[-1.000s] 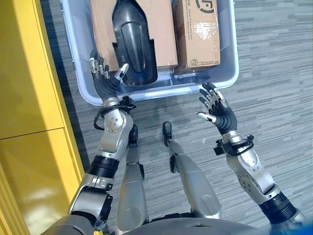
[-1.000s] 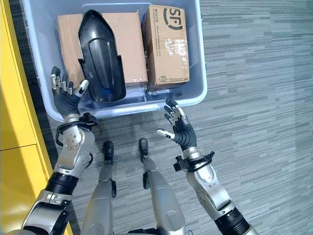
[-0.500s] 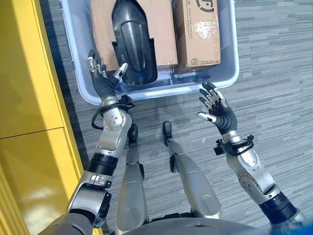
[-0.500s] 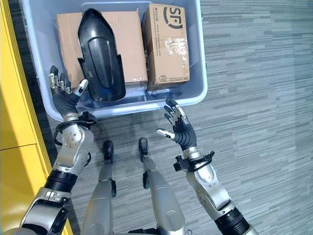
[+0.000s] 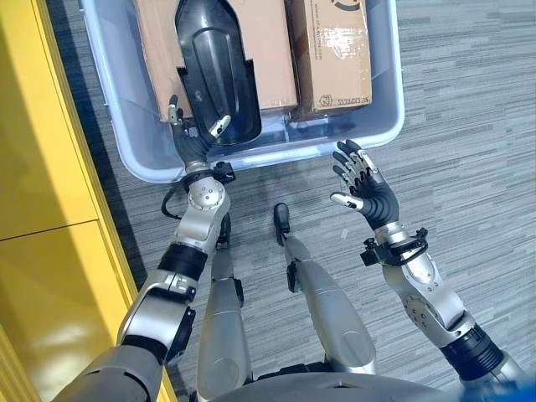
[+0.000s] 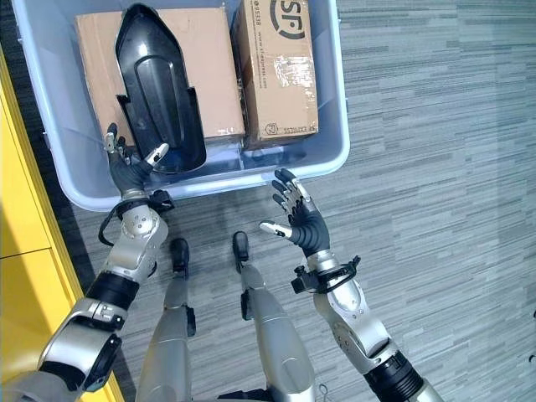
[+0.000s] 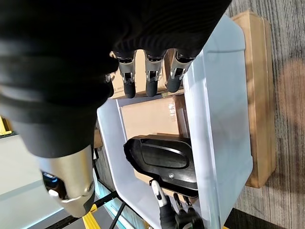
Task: Move parts from the plastic box to the shelf.
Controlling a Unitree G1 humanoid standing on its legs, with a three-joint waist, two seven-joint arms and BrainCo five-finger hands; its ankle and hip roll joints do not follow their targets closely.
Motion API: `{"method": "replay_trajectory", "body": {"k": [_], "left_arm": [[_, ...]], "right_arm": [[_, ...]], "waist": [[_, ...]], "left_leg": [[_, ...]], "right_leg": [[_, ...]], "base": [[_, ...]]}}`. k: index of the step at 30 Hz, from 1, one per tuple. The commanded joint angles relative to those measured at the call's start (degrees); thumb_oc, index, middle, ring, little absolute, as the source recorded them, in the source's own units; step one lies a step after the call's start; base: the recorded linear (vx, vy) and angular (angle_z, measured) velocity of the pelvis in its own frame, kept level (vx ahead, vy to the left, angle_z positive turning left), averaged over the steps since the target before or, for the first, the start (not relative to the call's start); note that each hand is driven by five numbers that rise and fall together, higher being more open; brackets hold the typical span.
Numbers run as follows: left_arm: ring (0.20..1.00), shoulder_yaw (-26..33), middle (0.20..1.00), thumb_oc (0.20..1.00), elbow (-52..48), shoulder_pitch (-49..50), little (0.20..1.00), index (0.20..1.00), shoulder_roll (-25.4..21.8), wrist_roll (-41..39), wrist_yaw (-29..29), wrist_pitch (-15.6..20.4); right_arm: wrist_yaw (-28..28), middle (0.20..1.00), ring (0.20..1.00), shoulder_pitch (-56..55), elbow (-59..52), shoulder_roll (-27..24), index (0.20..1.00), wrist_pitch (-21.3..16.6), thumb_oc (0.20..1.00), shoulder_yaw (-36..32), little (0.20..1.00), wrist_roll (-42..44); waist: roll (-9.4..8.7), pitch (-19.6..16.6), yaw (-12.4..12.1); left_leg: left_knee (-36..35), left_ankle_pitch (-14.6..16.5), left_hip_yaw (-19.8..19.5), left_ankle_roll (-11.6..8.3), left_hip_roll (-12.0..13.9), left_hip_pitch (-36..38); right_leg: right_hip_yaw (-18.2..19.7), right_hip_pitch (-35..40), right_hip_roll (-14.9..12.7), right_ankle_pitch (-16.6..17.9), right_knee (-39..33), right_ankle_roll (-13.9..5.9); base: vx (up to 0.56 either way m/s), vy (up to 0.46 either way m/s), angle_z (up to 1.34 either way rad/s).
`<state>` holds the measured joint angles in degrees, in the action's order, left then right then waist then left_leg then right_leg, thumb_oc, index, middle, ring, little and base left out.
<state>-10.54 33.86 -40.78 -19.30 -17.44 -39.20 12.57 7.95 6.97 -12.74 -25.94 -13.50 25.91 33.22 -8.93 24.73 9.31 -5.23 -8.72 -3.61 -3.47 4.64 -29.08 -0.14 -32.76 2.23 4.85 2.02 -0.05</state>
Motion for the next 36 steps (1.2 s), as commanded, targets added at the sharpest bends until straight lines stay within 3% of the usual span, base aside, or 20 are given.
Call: {"method": "replay_trajectory", "body": {"k": [1,8,12,13,14,15,28,36], "left_arm": [[1.0,-0.03,1.0,1.0,1.8,-0.1,1.0,1.0,-1.55,0.84,-2.47,-0.5],[1.0,-1.44,1.0,1.0,7.94,-5.58,1.0,1.0,-2.49,0.88,-3.47,-2.76],[1.0,-1.95,1.0,1.0,16.77,-9.57,1.0,1.0,-3.37,-1.93,-2.05,-3.84],[0.937,-2.21,0.937,0.937,17.93,-9.93,0.937,0.937,-3.49,-2.24,-1.45,-4.31],[0.47,-2.2,0.47,0.47,18.83,-10.22,0.47,0.47,-3.41,-2.99,-1.09,-4.32],[0.2,-2.29,0.2,0.2,19.76,-10.55,0.2,0.2,-3.22,-3.55,-0.75,-4.56],[0.2,-2.01,0.2,0.2,22.98,-9.71,0.2,0.2,-1.09,-6.25,0.67,-4.54],[0.2,-1.05,0.2,0.2,18.05,-6.04,0.2,0.2,-0.75,-7.32,0.34,-3.19]], "right_arm": [[-0.46,1.0,1.0,-1.06,-5.96,-2.47,1.0,-3.84,1.0,-1.09,1.0,1.95],[-0.25,1.0,1.0,-0.6,-6.01,-3.47,1.0,-3.86,1.0,-0.41,1.0,2.37],[-0.6,1.0,1.0,-0.29,-6.04,-4.29,1.0,-3.74,1.0,0.29,1.0,2.75],[-0.69,1.0,1.0,-0.41,-6.18,-4.5,1.0,-3.69,1.0,0.34,1.0,2.78],[-0.85,1.0,1.0,-0.51,-6.31,-4.66,1.0,-3.67,1.0,0.36,1.0,2.89],[-0.78,1.0,1.0,-0.55,-6.26,-4.81,1.0,-3.63,1.0,0.45,1.0,2.94],[-1.22,1.0,1.0,-2.07,-7.51,-5.77,1.0,-3.94,1.0,-0.06,1.0,3.4],[-1.17,1.0,1.0,-1.6,-6.57,-5.51,1.0,-3.68,1.0,0.5,1.0,4.75]], "waist": [[-1.54,-1.31,0.02],[-1.54,-1.09,0.92],[-1.51,-1.18,1.74],[-1.43,-1.23,1.89],[-1.39,-1.24,1.95],[-1.32,-1.28,2.04],[-0.71,-1.63,2.23],[0.07,-2.74,1.06]], "left_leg": [[0.23,3.31,-3.23,-3.1,7.24,7.36],[0.23,3.3,-2.76,-3.19,7.54,7.26],[0.23,3.27,-2.27,-3.28,7.73,7.51],[0.23,3.27,-2.18,-3.28,7.77,7.54],[0.23,3.26,-2.13,-3.29,7.82,7.55],[0.23,3.27,-2.1,-3.29,7.84,7.56],[0.23,3.51,-2.1,-3.25,7.79,8.22],[0.23,3.94,-2.18,-3.16,7.35,10.03]], "right_leg": [[2.29,-2.55,-5.15,-1.13,4.57,-6.4],[2.99,-3.66,-4.69,-1.12,5.04,-6.5],[3.36,-4.28,-4.31,-1.12,5.46,-6.58],[3.43,-4.44,-4.17,-1.21,5.58,-6.6],[3.47,-4.5,-4.12,-1.22,5.63,-6.62],[3.56,-4.62,-4.06,-1.21,5.7,-6.61],[3.67,-4.11,-4.07,-1.43,5.55,-6.6],[3.32,-1.87,-4.7,-1.66,5.35,-6.51]], "base": [[0.0,0.002,-0.05],[0.01,0.0,-0.04],[0.0,0.001,-0.01],[0.0,0.0,0.0],[0.0,0.003,-0.04],[0.01,0.0,-0.09],[0.0,0.0,-0.04],[0.0,0.0,0.0]]}}
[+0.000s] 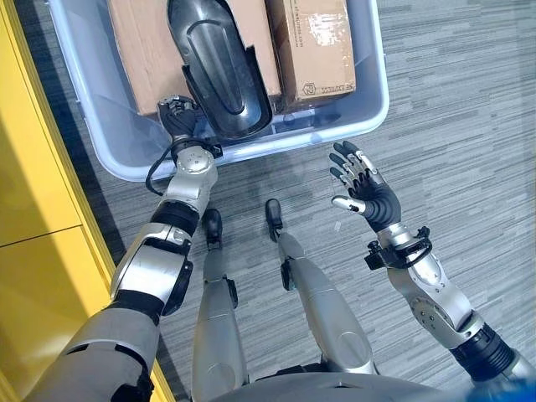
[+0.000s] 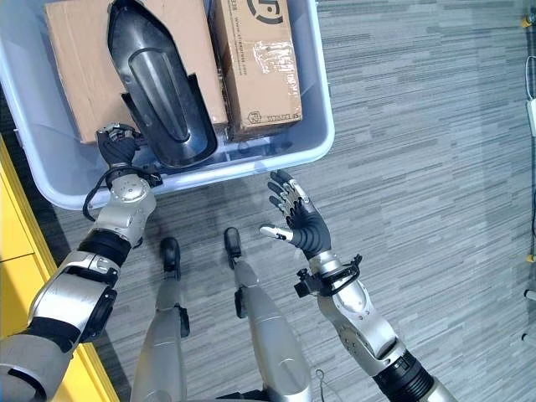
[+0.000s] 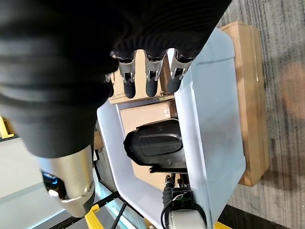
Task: Move parts from the plastic box to the shelf.
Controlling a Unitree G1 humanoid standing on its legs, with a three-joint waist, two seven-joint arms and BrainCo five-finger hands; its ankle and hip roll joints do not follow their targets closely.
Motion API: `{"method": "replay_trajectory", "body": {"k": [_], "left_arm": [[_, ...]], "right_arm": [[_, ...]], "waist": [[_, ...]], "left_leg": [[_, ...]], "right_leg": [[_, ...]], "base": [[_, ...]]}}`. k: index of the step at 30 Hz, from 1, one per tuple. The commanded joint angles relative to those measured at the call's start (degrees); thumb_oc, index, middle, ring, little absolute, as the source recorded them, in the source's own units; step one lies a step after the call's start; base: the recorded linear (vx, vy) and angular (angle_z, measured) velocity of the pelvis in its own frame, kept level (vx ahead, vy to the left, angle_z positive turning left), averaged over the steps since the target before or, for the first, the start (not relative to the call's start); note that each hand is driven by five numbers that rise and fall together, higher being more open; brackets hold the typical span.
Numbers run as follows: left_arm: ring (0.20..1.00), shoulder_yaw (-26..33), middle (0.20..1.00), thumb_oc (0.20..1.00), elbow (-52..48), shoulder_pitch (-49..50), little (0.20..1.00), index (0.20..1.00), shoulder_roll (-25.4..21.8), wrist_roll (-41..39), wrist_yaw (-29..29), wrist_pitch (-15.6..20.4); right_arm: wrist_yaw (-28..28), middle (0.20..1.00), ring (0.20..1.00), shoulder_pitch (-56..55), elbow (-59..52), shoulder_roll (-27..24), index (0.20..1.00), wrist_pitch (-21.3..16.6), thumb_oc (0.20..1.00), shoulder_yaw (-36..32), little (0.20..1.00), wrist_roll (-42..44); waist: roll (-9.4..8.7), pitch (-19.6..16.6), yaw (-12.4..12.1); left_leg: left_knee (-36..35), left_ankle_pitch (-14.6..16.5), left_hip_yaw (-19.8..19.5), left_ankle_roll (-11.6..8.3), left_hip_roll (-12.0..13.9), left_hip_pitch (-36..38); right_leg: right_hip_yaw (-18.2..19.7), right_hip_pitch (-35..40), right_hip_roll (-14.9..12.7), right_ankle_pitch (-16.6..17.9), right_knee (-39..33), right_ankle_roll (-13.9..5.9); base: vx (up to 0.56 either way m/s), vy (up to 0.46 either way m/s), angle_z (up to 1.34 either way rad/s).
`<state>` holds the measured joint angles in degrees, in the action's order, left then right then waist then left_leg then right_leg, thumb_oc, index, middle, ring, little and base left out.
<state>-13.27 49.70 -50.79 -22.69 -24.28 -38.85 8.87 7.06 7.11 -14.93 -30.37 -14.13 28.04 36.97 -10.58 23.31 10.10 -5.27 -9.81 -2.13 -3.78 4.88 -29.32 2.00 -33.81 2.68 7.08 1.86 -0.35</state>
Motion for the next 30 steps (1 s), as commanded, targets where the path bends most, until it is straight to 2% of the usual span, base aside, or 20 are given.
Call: {"method": "replay_trajectory", "body": {"k": [1,10,11,12,13,14,30], "left_arm": [[0.2,1.71,0.2,0.2,1.72,4.36,0.2,0.2,2.58,-0.45,-0.12,0.68],[0.2,2.5,0.2,0.2,-1.39,6.56,0.2,0.2,2.01,-0.69,0.24,1.35],[0.222,2.69,0.222,0.222,-1.56,6.76,0.222,0.222,2.13,-0.9,0.3,1.48],[0.341,2.94,0.341,0.341,-2.39,7.06,0.341,0.341,2.34,-1.25,0.11,1.79],[0.567,2.94,0.567,0.567,-2.4,7.05,0.567,0.567,2.32,-1.25,0.11,1.79],[1.0,3.05,1.0,1.0,-3.56,7.62,1.0,1.0,2.77,-1.83,0.21,2.15],[1.0,2.11,1.0,1.0,-2.06,9.48,1.0,1.0,6.08,-5.43,2.22,1.63]], "right_arm": [[-0.1,1.0,1.0,-1.68,-4.18,-0.88,1.0,-2.93,1.0,-1.5,1.0,0.96],[-0.41,1.0,1.0,-1.14,-3.76,-0.71,1.0,-2.33,1.0,-1.0,1.0,1.46],[-0.39,1.0,1.0,-1.17,-3.64,-0.66,1.0,-2.27,1.0,-1.0,1.0,1.42],[-0.44,1.0,1.0,-1.22,-3.67,-0.68,1.0,-2.21,1.0,-0.96,1.0,1.5],[-0.44,1.0,1.0,-1.2,-3.67,-0.66,1.0,-2.21,1.0,-0.96,1.0,1.5],[-0.38,1.0,1.0,-1.4,-3.7,-0.55,1.0,-2.05,1.0,-0.87,1.0,1.46],[-0.05,1.0,1.0,-1.26,-4.04,-1.56,1.0,-1.2,1.0,0.1,1.0,2.2]], "waist": [[1.83,-1.44,0.13],[2.46,-2.81,-0.56],[2.56,-3.0,-0.61],[2.76,-2.96,-0.83],[2.71,-3.12,-0.75],[2.94,-3.16,-0.9],[3.79,-3.55,-0.86]], "left_leg": [[0.27,5.08,-3.64,-2.83,7.11,10.49],[0.27,5.16,-3.72,-2.81,6.87,11.6],[0.27,5.13,-3.74,-2.81,6.85,11.61],[0.27,5.3,-3.73,-2.82,6.94,12.02],[0.27,5.13,-3.78,-2.81,6.84,11.76],[0.27,5.12,-3.95,-2.78,6.76,12.02],[0.27,5.13,-3.53,-2.58,6.71,13.25]], "right_leg": [[1.19,-0.6,-5.24,-3.89,5.48,-6.21],[1.37,1.42,-5.82,-3.53,4.38,-6.2],[1.31,1.53,-5.91,-3.52,4.28,-6.2],[1.26,2.0,-5.88,-3.7,4.29,-6.19],[1.26,1.82,-5.98,-3.5,4.15,-6.21],[1.23,2.26,-6.09,-3.53,4.09,-6.2],[1.88,3.07,-5.75,-3.73,4.19,-6.07]], "base": [[0.0,0.0,0.0],[0.0,0.0,0.0],[0.0,0.0,0.0],[0.0,0.0,0.0],[0.0,0.0,0.0],[0.0,0.0,0.0],[0.0,0.0,0.0]]}}
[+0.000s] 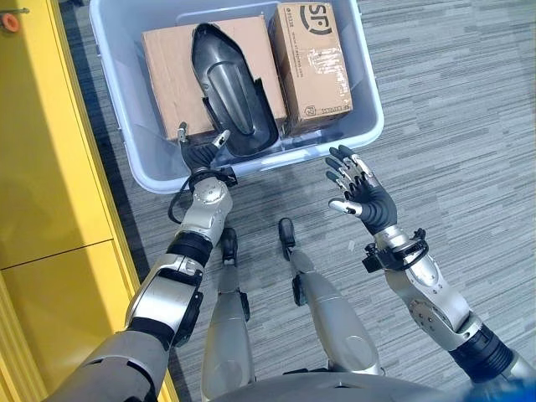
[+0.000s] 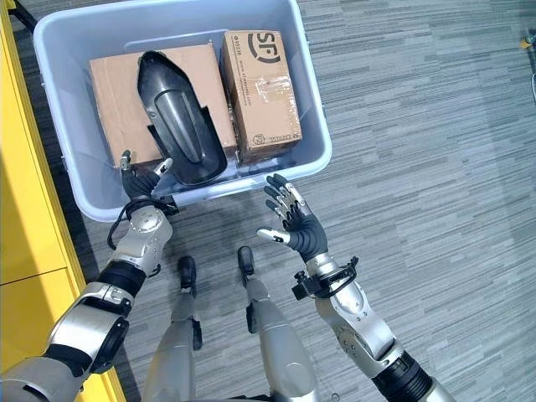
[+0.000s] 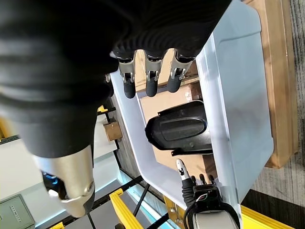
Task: Move parts from the plastic box to the shelf.
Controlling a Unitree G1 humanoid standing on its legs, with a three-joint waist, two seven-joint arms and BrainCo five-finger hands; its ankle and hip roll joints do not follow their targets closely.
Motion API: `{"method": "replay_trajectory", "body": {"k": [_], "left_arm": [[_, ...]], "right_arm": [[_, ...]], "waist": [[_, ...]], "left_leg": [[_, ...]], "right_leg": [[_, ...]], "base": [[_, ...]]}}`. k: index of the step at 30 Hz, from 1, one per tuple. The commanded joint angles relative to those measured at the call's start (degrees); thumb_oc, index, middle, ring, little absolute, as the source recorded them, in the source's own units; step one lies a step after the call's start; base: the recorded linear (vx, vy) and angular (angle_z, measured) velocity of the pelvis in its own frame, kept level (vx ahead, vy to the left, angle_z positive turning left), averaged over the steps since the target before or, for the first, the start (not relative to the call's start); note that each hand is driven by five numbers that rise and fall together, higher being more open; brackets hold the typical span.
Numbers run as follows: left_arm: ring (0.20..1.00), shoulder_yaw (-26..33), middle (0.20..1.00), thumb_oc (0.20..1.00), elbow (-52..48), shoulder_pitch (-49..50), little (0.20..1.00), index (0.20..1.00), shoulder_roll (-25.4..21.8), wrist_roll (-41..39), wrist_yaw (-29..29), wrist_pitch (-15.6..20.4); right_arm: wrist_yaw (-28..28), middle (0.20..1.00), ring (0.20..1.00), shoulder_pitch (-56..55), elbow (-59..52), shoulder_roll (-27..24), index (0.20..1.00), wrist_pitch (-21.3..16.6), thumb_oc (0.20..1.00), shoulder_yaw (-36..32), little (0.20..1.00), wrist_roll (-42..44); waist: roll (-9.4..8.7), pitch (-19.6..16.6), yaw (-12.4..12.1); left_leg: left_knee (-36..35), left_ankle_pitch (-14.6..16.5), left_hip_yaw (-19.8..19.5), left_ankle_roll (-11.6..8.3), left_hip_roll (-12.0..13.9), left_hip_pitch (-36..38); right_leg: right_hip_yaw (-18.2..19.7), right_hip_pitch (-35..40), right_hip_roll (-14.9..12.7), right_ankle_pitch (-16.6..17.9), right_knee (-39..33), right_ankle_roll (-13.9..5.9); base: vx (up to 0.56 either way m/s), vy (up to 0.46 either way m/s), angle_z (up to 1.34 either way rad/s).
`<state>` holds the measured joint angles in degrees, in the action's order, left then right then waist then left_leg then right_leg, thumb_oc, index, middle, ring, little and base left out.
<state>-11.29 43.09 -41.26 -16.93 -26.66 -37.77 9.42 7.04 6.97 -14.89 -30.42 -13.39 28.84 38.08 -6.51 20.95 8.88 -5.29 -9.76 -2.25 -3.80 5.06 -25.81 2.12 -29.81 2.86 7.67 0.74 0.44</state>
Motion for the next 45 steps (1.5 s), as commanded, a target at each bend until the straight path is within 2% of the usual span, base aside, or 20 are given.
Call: {"method": "replay_trajectory", "body": {"k": [1,7,15,16,26,36,39,41,45], "left_arm": [[1.0,0.12,1.0,1.0,5.25,-0.15,1.0,1.0,0.46,-3.75,1.64,0.93],[1.0,0.32,1.0,1.0,5.74,-0.05,1.0,1.0,1.15,-8.81,3.95,1.56],[1.0,-0.72,1.0,1.0,8.05,-1.24,1.0,1.0,1.04,-13.61,7.59,0.66],[1.0,-1.39,1.0,1.0,8.19,-1.7,1.0,1.0,0.56,-16.0,9.58,-0.1],[1.0,-3.77,1.0,1.0,10.09,-4.92,1.0,1.0,0.47,-15.6,11.22,-1.3],[1.0,-3.72,1.0,1.0,19.44,-12.32,1.0,1.0,2.52,-9.77,8.13,-3.79],[1.0,-2.74,1.0,1.0,21.3,-14.35,1.0,1.0,3.44,-7.96,5.42,-4.03],[1.0,-1.5,1.0,1.0,21.84,-15.5,1.0,1.0,3.99,-6.76,1.3,-3.26],[1.0,-0.23,1.0,1.0,22.13,-15.97,1.0,1.0,3.7,-7.07,-0.88,-2.71]], "right_arm": [[-0.02,1.0,1.0,-1.04,-4.0,-1.54,1.0,-1.86,1.0,-0.66,1.0,1.24],[0.22,1.0,1.0,-1.0,-3.78,-1.43,1.0,-1.2,1.0,-0.59,1.0,1.66],[0.22,1.0,1.0,-0.68,-3.65,-1.84,1.0,-0.19,1.0,-0.72,1.0,1.69],[0.16,1.0,1.0,-0.54,-3.51,-1.89,1.0,0.26,1.0,-0.82,1.0,1.71],[-0.38,1.0,1.0,-0.7,-3.82,-2.45,1.0,1.0,1.0,-0.99,1.0,2.03],[-0.2,1.0,1.0,-0.12,-4.1,-3.86,1.0,0.56,1.0,-0.47,1.0,2.73],[0.08,1.0,1.0,0.05,-4.35,-4.51,1.0,-0.12,1.0,-0.26,1.0,2.85],[0.58,1.0,1.0,0.35,-4.68,-5.02,1.0,-0.98,1.0,0.31,1.0,2.33],[0.87,1.0,1.0,0.49,-4.5,-5.3,1.0,-1.47,1.0,0.89,1.0,2.3]], "waist": [[-0.2,-1.15,0.4],[0.35,-0.83,0.34],[1.2,-0.62,0.41],[1.65,-0.57,0.49],[2.45,-0.03,1.18],[3.77,1.52,2.18],[4.46,2.05,2.43],[5.77,2.92,2.66],[6.25,3.4,2.91]], "left_leg": [[0.29,5.02,-3.36,-2.56,6.54,9.7],[0.29,4.79,-3.43,-2.57,6.49,9.92],[0.29,4.56,-3.45,-2.6,6.44,9.89],[0.29,4.53,-3.33,-2.53,6.33,9.87],[0.29,4.62,-2.58,-2.56,6.37,10.54],[0.29,4.37,-1.91,-2.58,5.95,9.55],[0.29,4.37,-1.48,-2.56,5.73,9.23],[0.29,4.27,-0.86,-2.46,5.36,8.76],[0.29,4.29,-0.13,-2.44,5.35,8.54]], "right_leg": [[1.71,-0.97,-5.91,-4.33,5.34,-6.87],[1.71,-1.15,-5.79,-4.6,5.85,-6.78],[1.67,-1.43,-5.66,-4.78,6.45,-6.75],[1.87,-1.68,-5.55,-4.65,6.44,-6.78],[2.53,-2.25,-5.16,-4.87,7.24,-6.79],[3.45,-4.11,-5.06,-5.15,8.06,-6.77],[3.71,-5.04,-5.13,-5.29,8.53,-6.78],[4.45,-6.98,-4.73,-5.78,9.69,-6.68],[5.1,-8.25,-4.43,-6.06,10.56,-6.6]], "base": [[0.0,0.0,0.0],[0.0,0.0,0.0],[0.0,0.0,0.0],[0.0,0.0,0.0],[0.0,0.006,-0.05],[0.0,0.0,-0.02],[0.01,-0.002,-0.03],[0.03,-0.003,-0.12],[0.02,-0.002,-0.15]]}}
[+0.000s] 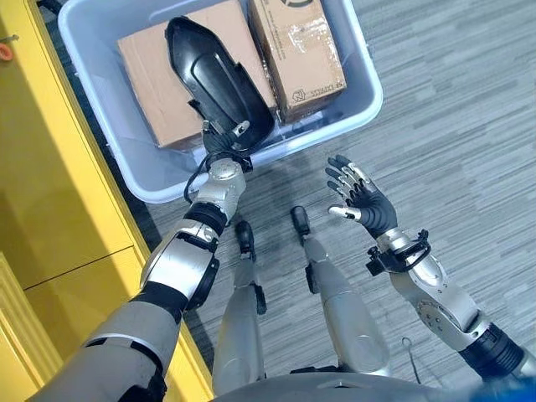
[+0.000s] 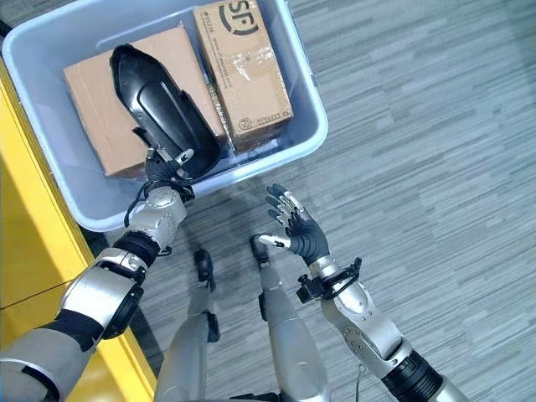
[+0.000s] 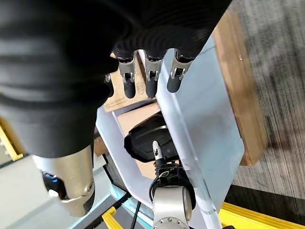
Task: Move parts from the plastic box to the shelf.
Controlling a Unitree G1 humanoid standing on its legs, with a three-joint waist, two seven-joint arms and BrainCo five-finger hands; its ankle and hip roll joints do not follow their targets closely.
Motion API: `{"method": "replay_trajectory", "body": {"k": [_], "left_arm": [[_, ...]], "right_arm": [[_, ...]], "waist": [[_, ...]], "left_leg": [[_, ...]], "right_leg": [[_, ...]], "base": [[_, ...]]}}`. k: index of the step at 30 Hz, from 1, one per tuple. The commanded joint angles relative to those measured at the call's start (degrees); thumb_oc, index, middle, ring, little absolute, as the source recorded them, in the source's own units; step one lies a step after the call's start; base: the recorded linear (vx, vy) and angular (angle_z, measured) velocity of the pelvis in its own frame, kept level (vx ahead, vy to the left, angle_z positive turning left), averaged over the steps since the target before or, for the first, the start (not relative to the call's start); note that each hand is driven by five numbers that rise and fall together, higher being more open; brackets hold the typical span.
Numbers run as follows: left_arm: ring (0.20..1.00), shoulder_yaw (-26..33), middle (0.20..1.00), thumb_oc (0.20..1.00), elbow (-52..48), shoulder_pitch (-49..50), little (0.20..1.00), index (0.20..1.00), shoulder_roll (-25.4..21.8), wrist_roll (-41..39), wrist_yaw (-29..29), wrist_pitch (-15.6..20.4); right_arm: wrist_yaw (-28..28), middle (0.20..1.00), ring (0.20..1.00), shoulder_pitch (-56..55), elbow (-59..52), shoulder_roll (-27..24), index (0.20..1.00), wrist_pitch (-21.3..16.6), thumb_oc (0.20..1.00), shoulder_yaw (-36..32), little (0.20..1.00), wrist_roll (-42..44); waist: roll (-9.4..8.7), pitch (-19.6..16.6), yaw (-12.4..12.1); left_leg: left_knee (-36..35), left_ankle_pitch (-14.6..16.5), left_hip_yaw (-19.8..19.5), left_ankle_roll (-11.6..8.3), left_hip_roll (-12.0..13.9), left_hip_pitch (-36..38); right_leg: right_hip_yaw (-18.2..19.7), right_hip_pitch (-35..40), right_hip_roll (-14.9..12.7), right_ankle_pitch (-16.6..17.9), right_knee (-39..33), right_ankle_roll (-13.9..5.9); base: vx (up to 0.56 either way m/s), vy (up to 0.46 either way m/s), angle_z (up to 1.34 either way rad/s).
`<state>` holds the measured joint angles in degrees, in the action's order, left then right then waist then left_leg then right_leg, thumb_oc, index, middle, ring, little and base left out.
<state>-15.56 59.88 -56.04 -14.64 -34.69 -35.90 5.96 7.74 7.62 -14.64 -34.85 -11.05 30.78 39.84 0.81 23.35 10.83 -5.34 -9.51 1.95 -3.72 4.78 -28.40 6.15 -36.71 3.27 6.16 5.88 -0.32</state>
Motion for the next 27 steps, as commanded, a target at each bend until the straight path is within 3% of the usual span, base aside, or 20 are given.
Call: {"method": "replay_trajectory", "body": {"k": [1,10,11,12,13,27], "left_arm": [[1.0,4.7,1.0,1.0,5.64,-1.41,1.0,1.0,1.22,0.51,-3.6,1.09],[1.0,10.12,1.0,1.0,7.06,-0.71,1.0,1.0,-2.27,-6.07,-7.59,3.46],[0.602,10.43,0.602,0.602,6.94,-0.63,0.602,0.602,-2.45,-6.26,-7.53,3.57],[0.426,10.61,0.426,0.426,6.92,-0.53,0.426,0.426,-2.44,-6.49,-7.67,3.65],[0.2,10.62,0.2,0.2,7.14,-0.52,0.2,0.2,-2.49,-6.42,-7.75,3.48],[0.2,11.14,0.2,0.2,8.38,0.05,0.2,0.2,-0.94,-8.38,-7.17,4.72]], "right_arm": [[0.26,1.0,1.0,-0.16,-4.7,-1.01,1.0,-4.12,1.0,-0.95,1.0,0.67],[2.33,1.0,1.0,0.34,-4.9,-2.14,1.0,-5.52,1.0,0.2,1.0,0.71],[2.39,1.0,1.0,0.19,-4.95,-2.15,1.0,-5.47,1.0,0.17,1.0,0.6],[2.49,1.0,1.0,0.01,-4.92,-2.13,1.0,-5.49,1.0,0.19,1.0,0.74],[2.52,1.0,1.0,-0.07,-4.96,-2.16,1.0,-5.54,1.0,0.26,1.0,0.87],[1.98,1.0,1.0,-1.88,-5.74,-4.33,1.0,-6.63,1.0,-1.37,1.0,2.15]], "waist": [[-0.89,1.16,1.07],[0.97,2.64,1.67],[1.06,2.71,1.76],[1.11,2.73,1.76],[1.14,2.72,1.82],[1.48,1.59,2.36]], "left_leg": [[0.34,4.05,-4.16,-2.51,5.66,11.03],[0.34,3.61,-2.25,-2.77,5.55,10.18],[0.34,3.64,-2.07,-2.8,5.57,10.16],[0.34,3.64,-1.92,-2.82,5.63,10.15],[0.34,3.73,-1.9,-2.84,5.66,10.13],[0.34,5.06,-1.75,-2.95,5.27,11.25]], "right_leg": [[1.36,-1.92,-4.66,-4.68,5.75,-5.83],[3.55,-6.67,-3.19,-5.65,8.62,-5.41],[3.73,-6.96,-3.06,-5.72,8.81,-5.39],[3.9,-7.14,-2.99,-5.79,8.94,-5.39],[3.95,-7.52,-2.89,-5.87,9.17,-5.36],[3.74,-7.37,-3.0,-6.31,9.71,-5.54]], "base": [[0.03,-0.02,-0.15],[0.03,-0.009,-0.13],[0.03,0.005,-0.07],[0.02,0.004,-0.07],[0.02,-0.003,-0.08],[0.0,0.002,0.0]]}}
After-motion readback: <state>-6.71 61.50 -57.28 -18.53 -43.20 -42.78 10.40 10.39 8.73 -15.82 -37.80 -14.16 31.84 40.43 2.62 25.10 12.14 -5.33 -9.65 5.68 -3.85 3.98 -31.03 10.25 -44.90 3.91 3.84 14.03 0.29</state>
